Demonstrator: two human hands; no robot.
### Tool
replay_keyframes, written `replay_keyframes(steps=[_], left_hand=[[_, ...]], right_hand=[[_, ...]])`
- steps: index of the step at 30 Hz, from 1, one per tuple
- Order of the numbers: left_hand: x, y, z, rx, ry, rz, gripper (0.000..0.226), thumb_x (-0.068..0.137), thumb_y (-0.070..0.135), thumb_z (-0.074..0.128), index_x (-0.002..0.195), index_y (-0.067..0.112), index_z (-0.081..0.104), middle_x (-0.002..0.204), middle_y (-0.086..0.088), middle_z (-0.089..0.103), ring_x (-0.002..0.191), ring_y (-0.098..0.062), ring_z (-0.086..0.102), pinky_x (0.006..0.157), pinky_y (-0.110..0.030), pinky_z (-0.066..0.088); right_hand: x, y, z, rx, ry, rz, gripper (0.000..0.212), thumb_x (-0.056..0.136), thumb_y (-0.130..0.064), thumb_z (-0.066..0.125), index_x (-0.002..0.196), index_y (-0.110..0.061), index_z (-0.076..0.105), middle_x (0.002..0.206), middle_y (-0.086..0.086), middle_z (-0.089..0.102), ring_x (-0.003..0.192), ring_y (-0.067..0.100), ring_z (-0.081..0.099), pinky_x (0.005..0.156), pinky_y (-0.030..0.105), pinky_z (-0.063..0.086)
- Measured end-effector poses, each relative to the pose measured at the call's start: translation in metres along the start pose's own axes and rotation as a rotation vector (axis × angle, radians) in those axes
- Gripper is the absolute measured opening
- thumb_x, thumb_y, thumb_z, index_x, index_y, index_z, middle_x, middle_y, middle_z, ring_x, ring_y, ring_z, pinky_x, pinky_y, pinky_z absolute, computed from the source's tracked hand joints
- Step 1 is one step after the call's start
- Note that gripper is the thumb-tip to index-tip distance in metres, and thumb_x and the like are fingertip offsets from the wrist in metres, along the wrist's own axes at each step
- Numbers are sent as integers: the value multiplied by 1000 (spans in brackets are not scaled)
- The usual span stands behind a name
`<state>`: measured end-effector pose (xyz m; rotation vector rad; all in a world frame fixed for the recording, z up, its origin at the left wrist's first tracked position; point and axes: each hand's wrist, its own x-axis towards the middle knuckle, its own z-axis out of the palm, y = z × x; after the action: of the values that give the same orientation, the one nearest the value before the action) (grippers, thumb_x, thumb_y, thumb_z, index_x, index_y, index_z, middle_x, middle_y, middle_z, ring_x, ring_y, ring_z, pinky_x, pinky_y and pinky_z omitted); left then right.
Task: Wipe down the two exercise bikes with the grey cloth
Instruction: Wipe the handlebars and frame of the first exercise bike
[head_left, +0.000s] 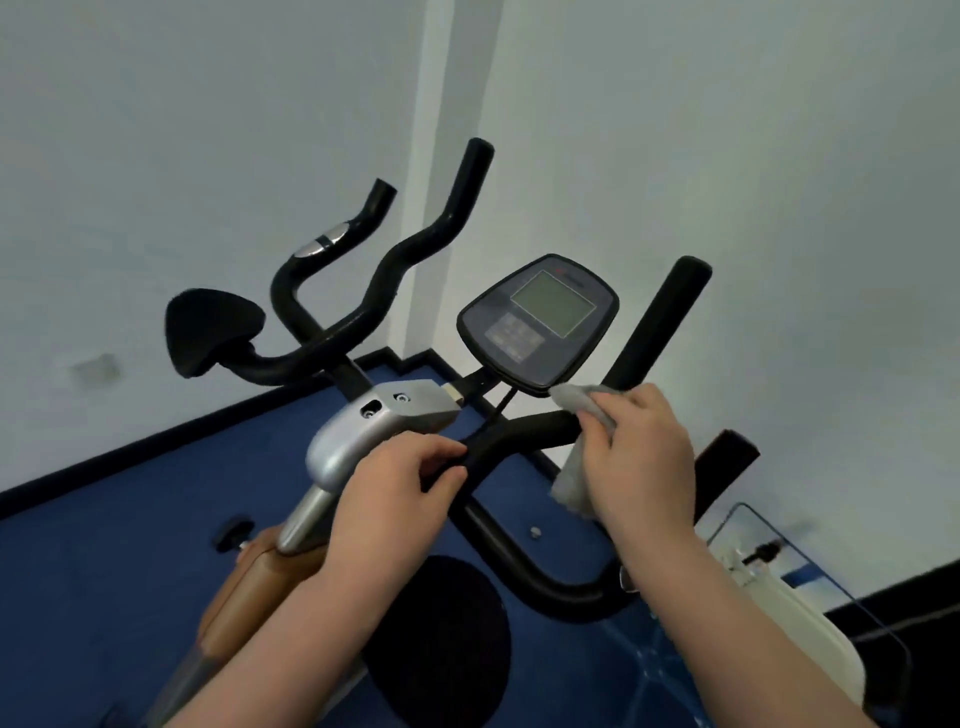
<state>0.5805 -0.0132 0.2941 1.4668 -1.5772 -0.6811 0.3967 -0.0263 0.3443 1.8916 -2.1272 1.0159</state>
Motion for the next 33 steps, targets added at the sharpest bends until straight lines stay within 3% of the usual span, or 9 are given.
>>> replay_keyframes(steps=[4,6,12,16,20,23,26,29,33], left_hand=[[-12,2,-1,116,22,19,26,83,20,64,106,31,68,99,18,65,96,-5,59,84,-27,48],[-25,0,1,144,88,-13,25,85,19,61,107,30,67,100,17,64,97,-6,58,83,-26,46],[-60,-6,11,-23,297,-142,20,89,23,51,100,33,65,91,24,58,86,-5,58,78,-30,51],[-63,-9,15,-65,337,-162,28,88,19,43,98,34,64,95,20,61,95,-4,57,83,-34,50],[-63,-14,17,-70,381,-168,25,88,18,44,94,30,65,92,17,62,93,-4,58,81,-33,50],[-64,-15,18,-97,395,-173,24,87,26,41,92,30,64,89,17,62,88,-2,58,77,-30,50],[-66,-15,18,-118,397,-189,23,87,27,41,89,33,64,86,17,63,82,-1,60,72,-28,50],[-67,-16,19,-144,397,-205,23,87,29,40,88,35,63,84,16,63,80,-3,61,70,-29,51],[-70,-18,19,-159,415,-207,25,87,28,39,90,35,63,88,17,64,85,1,59,72,-28,51]], right_hand=[[-46,-35,21,33,-243,-195,19,91,-23,57,103,-11,67,88,3,54,72,22,56,65,28,41],[-39,-28,17,112,-304,-183,17,90,-26,59,101,-18,70,82,-3,53,72,17,53,65,25,39],[9,-1,-10,168,-36,-158,16,87,-21,64,98,-15,74,85,-3,59,73,10,51,67,20,38],[-7,-30,20,-104,-175,-276,17,92,-14,53,91,-10,69,93,2,51,79,15,47,62,23,33],[-23,-42,26,38,-294,-277,17,91,-19,56,96,-16,72,93,-2,49,73,14,47,63,24,35],[-20,-50,20,95,-526,-356,17,87,-28,60,95,-22,74,90,2,59,82,19,57,69,30,44],[7,-55,11,-40,-457,-392,11,86,-28,63,88,-24,73,87,1,62,80,19,57,62,29,42],[23,-62,15,-287,-371,-404,12,86,-13,58,86,-18,69,85,1,57,81,20,52,54,27,35],[-11,-88,34,-285,-455,-366,16,88,-21,56,96,-15,69,98,9,55,96,28,55,74,35,50]])
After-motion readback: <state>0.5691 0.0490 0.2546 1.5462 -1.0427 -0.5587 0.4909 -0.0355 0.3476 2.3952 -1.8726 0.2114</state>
